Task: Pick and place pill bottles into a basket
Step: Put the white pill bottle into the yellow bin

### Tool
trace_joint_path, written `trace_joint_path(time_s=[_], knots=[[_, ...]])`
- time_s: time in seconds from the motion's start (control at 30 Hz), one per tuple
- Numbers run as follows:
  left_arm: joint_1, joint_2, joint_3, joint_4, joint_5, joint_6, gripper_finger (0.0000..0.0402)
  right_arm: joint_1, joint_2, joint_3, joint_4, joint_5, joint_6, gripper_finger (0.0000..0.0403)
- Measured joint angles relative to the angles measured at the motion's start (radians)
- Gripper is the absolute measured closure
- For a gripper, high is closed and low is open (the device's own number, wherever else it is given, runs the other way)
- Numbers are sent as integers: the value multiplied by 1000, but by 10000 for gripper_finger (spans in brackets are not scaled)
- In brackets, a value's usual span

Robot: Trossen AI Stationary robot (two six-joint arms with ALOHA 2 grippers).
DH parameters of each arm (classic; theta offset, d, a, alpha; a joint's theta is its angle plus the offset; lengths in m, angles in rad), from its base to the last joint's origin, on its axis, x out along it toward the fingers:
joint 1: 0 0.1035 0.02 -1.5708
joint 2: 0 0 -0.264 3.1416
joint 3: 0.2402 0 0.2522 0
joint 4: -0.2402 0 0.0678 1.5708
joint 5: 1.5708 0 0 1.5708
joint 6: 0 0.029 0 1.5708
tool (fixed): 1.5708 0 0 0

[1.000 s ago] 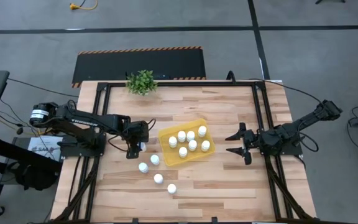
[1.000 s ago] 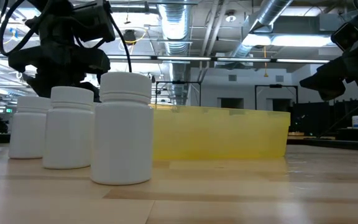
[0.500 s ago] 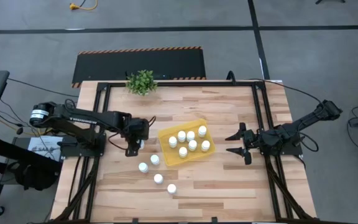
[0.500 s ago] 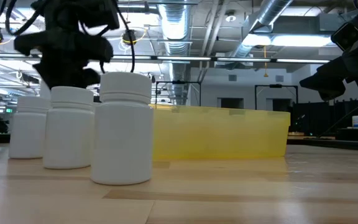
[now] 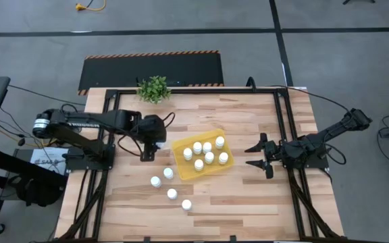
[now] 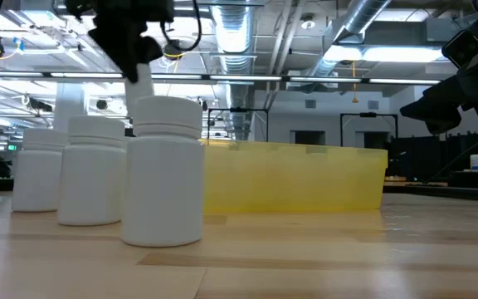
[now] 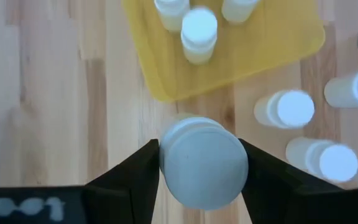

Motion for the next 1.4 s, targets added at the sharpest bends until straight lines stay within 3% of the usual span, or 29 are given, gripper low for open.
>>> trace_joint_path(time_s=[0.63,1.4], knots=[[5,310,260,3,28,116,224,0,0,0,0,0,0,173],[35,379,259,48,52,43,223,0,0,0,-1,0,0,173]])
